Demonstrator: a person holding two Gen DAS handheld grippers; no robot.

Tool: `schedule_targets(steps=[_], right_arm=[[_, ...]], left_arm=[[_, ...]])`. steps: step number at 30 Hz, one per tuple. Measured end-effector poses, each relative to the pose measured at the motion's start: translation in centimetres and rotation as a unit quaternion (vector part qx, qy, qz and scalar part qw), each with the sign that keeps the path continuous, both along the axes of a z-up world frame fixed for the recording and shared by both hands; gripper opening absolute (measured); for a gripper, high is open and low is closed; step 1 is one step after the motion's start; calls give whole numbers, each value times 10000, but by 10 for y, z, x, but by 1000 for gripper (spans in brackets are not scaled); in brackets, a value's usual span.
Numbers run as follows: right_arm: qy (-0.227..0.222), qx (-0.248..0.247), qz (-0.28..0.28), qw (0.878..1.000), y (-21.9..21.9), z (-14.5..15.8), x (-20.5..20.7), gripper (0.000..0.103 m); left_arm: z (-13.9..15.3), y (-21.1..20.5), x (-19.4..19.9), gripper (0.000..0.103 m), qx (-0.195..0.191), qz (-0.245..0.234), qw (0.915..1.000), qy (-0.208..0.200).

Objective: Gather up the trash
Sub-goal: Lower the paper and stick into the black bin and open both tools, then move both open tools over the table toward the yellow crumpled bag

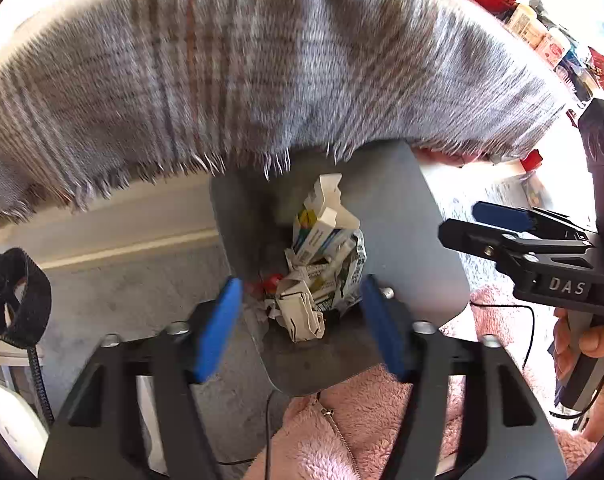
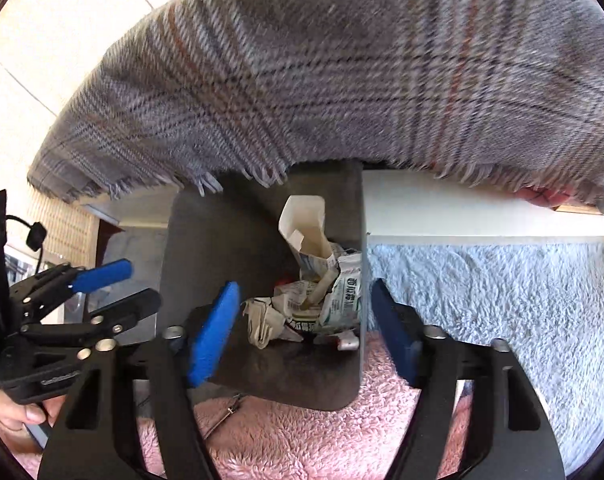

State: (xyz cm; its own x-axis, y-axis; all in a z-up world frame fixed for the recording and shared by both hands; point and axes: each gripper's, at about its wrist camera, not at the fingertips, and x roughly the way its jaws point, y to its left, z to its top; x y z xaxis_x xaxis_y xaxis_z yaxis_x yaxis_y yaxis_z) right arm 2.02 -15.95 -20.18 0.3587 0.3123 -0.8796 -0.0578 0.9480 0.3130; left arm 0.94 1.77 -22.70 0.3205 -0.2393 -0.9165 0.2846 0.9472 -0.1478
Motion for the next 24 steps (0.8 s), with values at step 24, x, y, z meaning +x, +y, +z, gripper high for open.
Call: schedule_targets(steps=[24], right_arm=[[-1571,-321,-597,9853,-100,146,73,99]], left_arm=[[135,-25,97,95,-213,142,9927,-1175]])
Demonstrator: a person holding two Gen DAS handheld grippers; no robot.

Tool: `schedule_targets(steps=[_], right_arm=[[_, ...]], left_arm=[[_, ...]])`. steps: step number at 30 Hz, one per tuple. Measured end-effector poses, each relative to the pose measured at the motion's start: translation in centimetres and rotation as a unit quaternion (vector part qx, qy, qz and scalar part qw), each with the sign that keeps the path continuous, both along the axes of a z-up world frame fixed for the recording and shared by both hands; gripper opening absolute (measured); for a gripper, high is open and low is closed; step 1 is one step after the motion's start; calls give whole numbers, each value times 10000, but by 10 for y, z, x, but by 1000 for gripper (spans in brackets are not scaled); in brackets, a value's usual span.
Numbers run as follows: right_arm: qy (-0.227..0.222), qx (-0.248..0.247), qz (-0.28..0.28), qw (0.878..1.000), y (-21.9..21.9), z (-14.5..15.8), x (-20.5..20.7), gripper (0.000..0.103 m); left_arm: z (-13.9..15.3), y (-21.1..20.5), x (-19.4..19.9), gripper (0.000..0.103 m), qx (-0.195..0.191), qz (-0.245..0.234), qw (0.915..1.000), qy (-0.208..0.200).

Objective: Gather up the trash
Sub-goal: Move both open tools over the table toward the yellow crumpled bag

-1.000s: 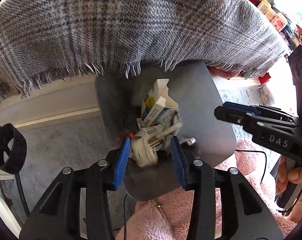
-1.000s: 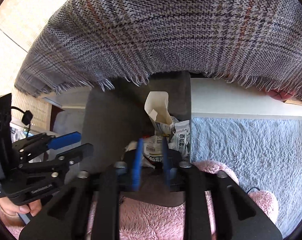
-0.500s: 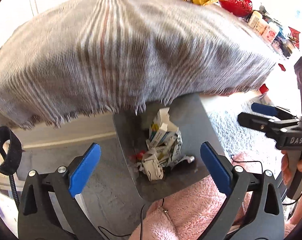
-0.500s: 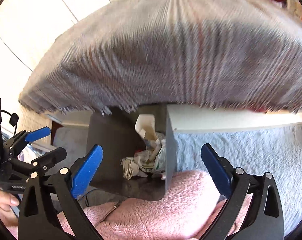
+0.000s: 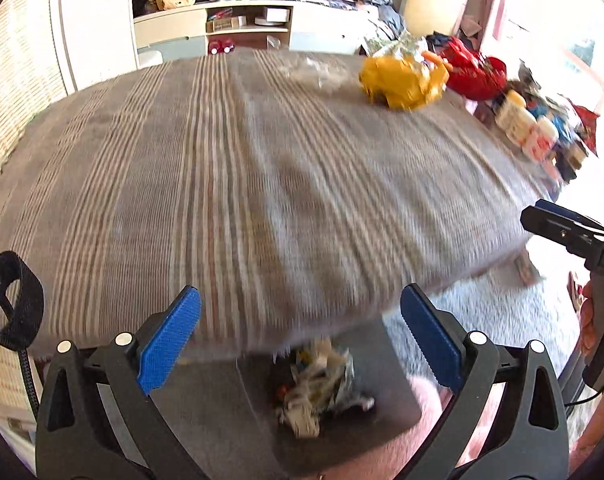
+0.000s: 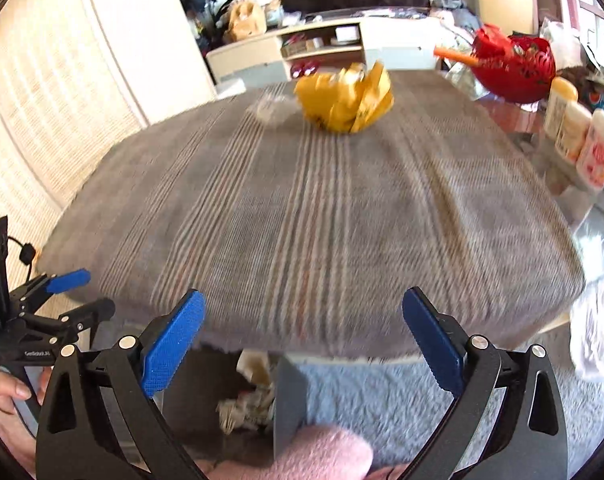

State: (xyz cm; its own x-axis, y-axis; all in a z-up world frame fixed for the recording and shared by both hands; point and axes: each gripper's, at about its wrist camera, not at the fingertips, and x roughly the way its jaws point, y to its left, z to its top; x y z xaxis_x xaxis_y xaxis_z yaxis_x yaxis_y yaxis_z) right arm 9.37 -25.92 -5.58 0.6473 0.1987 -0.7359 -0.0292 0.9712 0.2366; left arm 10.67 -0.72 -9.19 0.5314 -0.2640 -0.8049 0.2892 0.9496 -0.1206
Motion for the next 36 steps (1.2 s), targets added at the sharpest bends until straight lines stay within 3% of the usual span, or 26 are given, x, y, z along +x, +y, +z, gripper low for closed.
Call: schedule_targets(steps=[10,16,21,29,36], right_arm=[[-457,-373,-448,9973,-31,20,112,100],[-441,-574,-320,9969,-36,15,170,99],[-319,-728,79,9968,-38,4,192,100],[-195,-484,574,9970,-33,-12,217,100],[-280,-324,800,9959,-30,-23,227,99]], left_arm=[[26,-22,110,95,110,185,9994,-283],[34,-36,165,95,77,223,9992,-310],[34,-51,199,95,140,195,9992,-323],[21,-73,247,95,265,292,9991,-147],[4,-92,292,95,107,326,9993,160]])
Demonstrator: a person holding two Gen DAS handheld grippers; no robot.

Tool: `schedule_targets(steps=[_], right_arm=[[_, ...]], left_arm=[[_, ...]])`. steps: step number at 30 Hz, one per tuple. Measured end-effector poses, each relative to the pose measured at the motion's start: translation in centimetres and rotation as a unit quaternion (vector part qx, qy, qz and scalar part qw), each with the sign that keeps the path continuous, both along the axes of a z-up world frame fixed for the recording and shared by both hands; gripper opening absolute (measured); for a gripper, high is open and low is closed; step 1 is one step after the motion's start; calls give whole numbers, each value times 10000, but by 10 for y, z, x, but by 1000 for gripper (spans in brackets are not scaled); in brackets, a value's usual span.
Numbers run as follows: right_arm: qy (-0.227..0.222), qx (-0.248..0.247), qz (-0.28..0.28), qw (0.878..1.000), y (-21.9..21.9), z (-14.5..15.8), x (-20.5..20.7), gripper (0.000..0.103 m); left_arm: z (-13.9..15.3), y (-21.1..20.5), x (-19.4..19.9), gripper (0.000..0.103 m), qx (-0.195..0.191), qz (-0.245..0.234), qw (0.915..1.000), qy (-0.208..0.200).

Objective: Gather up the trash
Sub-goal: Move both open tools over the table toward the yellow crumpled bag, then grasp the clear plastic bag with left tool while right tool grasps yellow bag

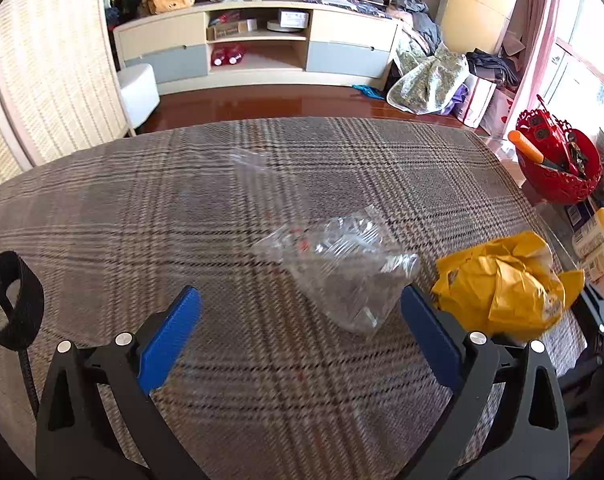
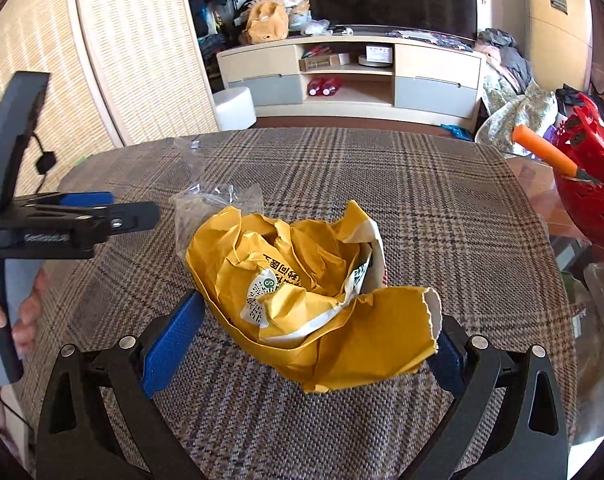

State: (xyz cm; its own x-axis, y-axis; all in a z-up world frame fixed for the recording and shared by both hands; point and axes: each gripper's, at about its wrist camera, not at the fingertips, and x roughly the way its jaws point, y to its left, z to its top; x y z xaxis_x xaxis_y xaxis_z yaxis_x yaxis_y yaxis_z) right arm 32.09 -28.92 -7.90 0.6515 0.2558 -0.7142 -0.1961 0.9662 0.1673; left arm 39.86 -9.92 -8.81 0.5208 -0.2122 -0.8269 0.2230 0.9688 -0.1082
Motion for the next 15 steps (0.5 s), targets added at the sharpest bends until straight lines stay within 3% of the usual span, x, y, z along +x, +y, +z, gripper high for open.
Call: schedule_targets(steps=[4,9,11,13,15], right_arm=[[25,157,59,9999,0,-7,4,98],[8,445,112,9989,-3,-7,9,81],[10,522,111,9986,-3,-7,9,78],[9,564,112,9983,-2,-7,8,74],[13,614,99,9981,-4,-6,7,69]], left_arm=[[-17,-16,21,95,-4,-69,9997,241],[-29,-26,35,94,-83,-67,9995,306],[-30,-28,37,86,-162,-103,9994,294],[-30,-30,35,73,-288,-183,9989,306],[-28,-33,33,69,-278,-234,9989,295]])
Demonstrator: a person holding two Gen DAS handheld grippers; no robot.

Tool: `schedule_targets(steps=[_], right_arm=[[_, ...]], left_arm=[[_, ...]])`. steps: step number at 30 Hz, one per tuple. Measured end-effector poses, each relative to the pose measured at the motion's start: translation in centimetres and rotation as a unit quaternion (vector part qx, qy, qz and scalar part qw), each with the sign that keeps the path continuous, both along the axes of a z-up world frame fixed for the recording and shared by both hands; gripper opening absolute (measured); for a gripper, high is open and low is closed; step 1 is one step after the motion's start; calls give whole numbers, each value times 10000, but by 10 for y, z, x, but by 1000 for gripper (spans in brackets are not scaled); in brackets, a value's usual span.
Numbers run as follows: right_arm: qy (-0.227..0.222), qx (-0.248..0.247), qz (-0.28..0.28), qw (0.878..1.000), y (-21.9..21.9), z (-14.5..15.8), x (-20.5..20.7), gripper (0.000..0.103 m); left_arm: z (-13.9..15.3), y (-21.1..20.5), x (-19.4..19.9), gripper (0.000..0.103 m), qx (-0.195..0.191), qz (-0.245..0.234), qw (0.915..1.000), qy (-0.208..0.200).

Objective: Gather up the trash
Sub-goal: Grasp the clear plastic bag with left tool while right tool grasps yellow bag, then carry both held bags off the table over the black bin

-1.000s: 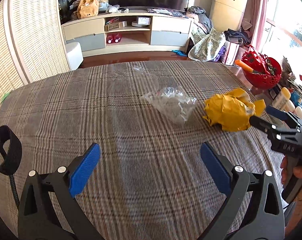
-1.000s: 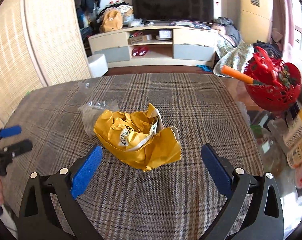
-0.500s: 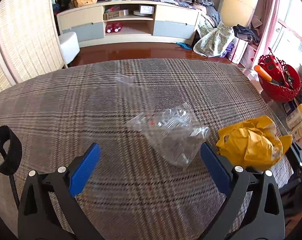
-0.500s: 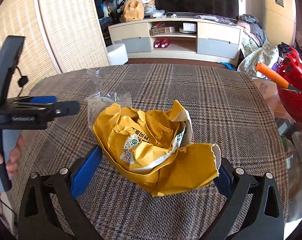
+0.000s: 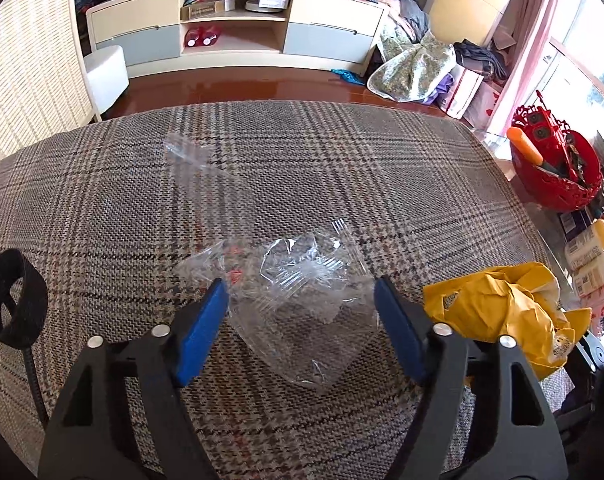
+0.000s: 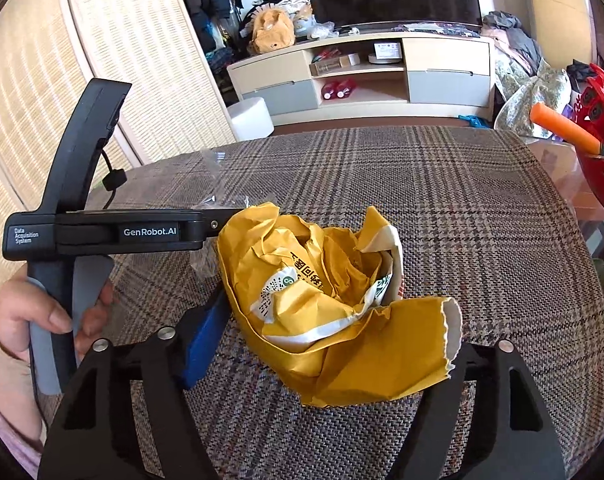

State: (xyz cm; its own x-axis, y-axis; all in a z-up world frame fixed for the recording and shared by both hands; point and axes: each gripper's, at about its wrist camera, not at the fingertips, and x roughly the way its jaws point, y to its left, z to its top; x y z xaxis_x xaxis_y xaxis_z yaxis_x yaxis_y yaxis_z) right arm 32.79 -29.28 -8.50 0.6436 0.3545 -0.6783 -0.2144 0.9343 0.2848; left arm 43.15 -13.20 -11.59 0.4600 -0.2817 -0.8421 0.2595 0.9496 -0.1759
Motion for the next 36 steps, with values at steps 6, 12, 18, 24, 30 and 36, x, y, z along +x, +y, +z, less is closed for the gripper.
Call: schedule_targets(steps=[6,12,18,24,30,36], right_arm=[[23,164,-192,9997,-12,-1,-8,62],[20,108,-338,9994,-25,-1,-24,61],[30,132,-377,9992,-31,-3,-33,61],[38,139,-414,9990,-35,0,-44,61],[-24,78,-438,9990,-26,15,-67,61],[-133,102,-548,9984,-18,31,-109,61]], left_arm=[[-8,1,-3,66,-69,-87,9999,8],[-14,-11,-4,62,273,-146,9994,-131],[-11,-23,-13,19,466,-223,9982,-289],[2,-29,-29,8,653,-345,9963,-446],[33,-20,-64,8,808,-396,9935,-691],[60,0,-121,9,858,-337,9915,-922]])
